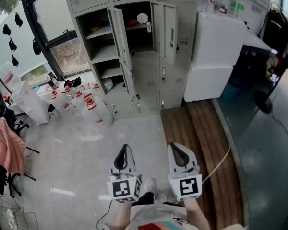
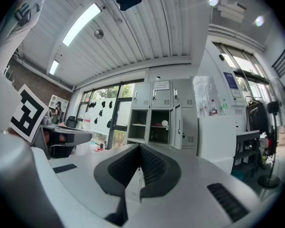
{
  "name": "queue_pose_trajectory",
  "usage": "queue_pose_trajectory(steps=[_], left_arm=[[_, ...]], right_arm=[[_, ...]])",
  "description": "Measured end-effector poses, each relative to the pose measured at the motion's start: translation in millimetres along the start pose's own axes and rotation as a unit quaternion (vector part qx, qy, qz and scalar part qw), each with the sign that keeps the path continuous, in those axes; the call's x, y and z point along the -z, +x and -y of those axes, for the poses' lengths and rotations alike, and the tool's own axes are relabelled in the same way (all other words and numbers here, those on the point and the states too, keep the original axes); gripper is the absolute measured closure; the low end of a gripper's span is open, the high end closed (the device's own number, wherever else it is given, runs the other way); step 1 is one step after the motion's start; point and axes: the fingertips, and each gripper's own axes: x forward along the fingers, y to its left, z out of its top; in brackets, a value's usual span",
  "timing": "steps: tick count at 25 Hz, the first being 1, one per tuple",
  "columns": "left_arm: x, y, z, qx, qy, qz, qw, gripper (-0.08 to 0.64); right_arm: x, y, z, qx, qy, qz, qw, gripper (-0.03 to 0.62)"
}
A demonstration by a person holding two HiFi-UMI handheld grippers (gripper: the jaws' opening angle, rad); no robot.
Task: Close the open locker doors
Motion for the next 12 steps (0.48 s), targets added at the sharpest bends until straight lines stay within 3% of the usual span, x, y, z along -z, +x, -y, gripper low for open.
queue_pose_trajectory(steps=[6,12], left_arm=[[0.1,-3.0,-1.9,-0.005,-0.002,-0.005,1.0000,0.555],[-0.7,-1.1,-9.5,-0.011,0.000,0.001,0.9999,0.555]], right_arm=[[-4.6,1.7,-2.2,-0.009,0.002,0.005,1.000,0.588],[-2.2,6.1,-2.3,-0.020,0.036,0.010,0.999,0.588]])
